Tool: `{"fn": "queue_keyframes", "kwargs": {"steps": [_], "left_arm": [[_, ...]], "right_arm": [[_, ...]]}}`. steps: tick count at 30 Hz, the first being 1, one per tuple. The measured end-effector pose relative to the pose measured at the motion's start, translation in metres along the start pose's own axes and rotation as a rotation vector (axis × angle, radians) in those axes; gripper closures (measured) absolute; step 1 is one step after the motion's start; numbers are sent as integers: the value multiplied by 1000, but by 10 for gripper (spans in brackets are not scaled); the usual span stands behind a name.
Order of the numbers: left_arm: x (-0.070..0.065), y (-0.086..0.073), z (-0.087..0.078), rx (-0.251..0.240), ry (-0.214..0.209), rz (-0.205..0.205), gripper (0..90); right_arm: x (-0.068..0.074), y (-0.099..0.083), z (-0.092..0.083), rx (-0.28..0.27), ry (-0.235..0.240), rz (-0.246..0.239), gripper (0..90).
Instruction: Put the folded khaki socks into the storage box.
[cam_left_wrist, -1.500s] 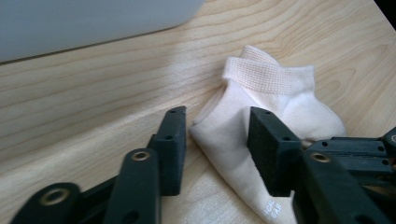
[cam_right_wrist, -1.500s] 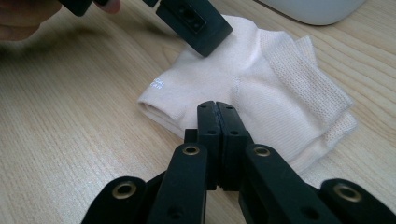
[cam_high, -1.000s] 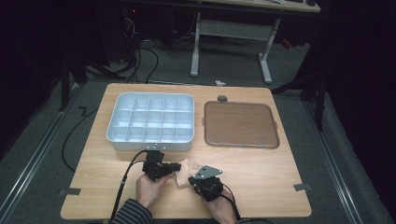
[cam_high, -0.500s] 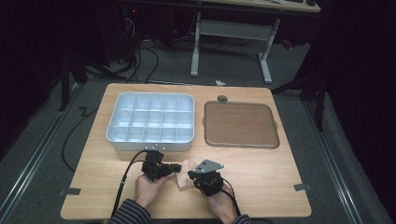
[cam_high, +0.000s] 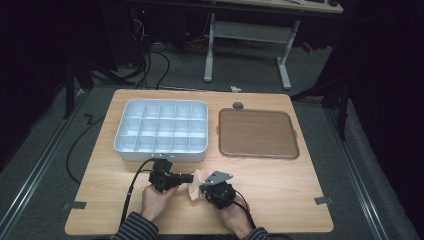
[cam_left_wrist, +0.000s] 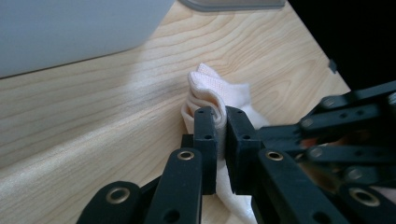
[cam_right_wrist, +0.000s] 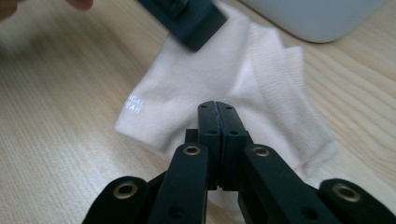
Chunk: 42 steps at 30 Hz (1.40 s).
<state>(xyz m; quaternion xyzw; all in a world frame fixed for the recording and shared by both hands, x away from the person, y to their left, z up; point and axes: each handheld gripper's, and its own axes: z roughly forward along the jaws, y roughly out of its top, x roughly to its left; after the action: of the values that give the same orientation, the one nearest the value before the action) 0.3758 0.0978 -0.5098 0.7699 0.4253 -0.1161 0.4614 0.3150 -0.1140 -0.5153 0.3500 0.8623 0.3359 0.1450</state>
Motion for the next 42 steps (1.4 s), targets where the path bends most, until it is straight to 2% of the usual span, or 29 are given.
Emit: {"fn": "queue_keyframes", "kwargs": {"steps": [8,12,15,18,20,21,22,23,25,26,27,29,30,32,33,35,42], "left_arm": [[3,-2,-7,-11,-28,-4,846],[0,-3,-1,-55,-55,-1,846],[-3,-4,4,-66,-64,1,846],[-3,-3,2,-69,-37,15,847],[-3,-3,0,-72,-31,16,847],[-3,-3,-2,-72,-19,20,847],[-3,-3,-2,-72,-19,20,847],[-2,-3,-2,-65,-10,18,847],[-2,-3,-1,-63,-8,20,847],[-2,-3,-1,-63,-8,20,847],[-2,-3,0,-58,-7,15,847],[-2,-2,0,-56,-7,17,847],[-2,-2,0,-57,-7,15,847],[-2,-2,0,-52,-8,16,847],[-1,-1,0,-49,-6,11,847],[-1,-1,0,-48,-6,9,847],[-3,0,0,-49,-20,6,847]], "right_arm": [[6,5,7,10,20,-17,900],[7,7,9,15,30,-30,900],[6,7,9,12,35,-26,900],[6,6,8,3,35,-40,881],[8,3,-1,-45,-2,-68,810],[7,1,-7,-63,-21,-71,811],[7,1,-7,-63,-21,-71,811],[1,-1,-18,-89,-38,-49,812],[-9,-3,-24,-117,-39,-2,802],[-9,-3,-24,-117,-39,-2,802],[-19,-5,-26,-125,-54,42,787],[-22,-5,-26,-127,-58,57,787],[-29,-5,-25,-131,-56,94,770],[-31,-5,-24,-131,-63,104,767],[-35,-6,-20,-124,-68,127,756],[-36,-6,-19,-122,-69,132,755],[-39,-8,-4,-52,-48,151,740]]}}
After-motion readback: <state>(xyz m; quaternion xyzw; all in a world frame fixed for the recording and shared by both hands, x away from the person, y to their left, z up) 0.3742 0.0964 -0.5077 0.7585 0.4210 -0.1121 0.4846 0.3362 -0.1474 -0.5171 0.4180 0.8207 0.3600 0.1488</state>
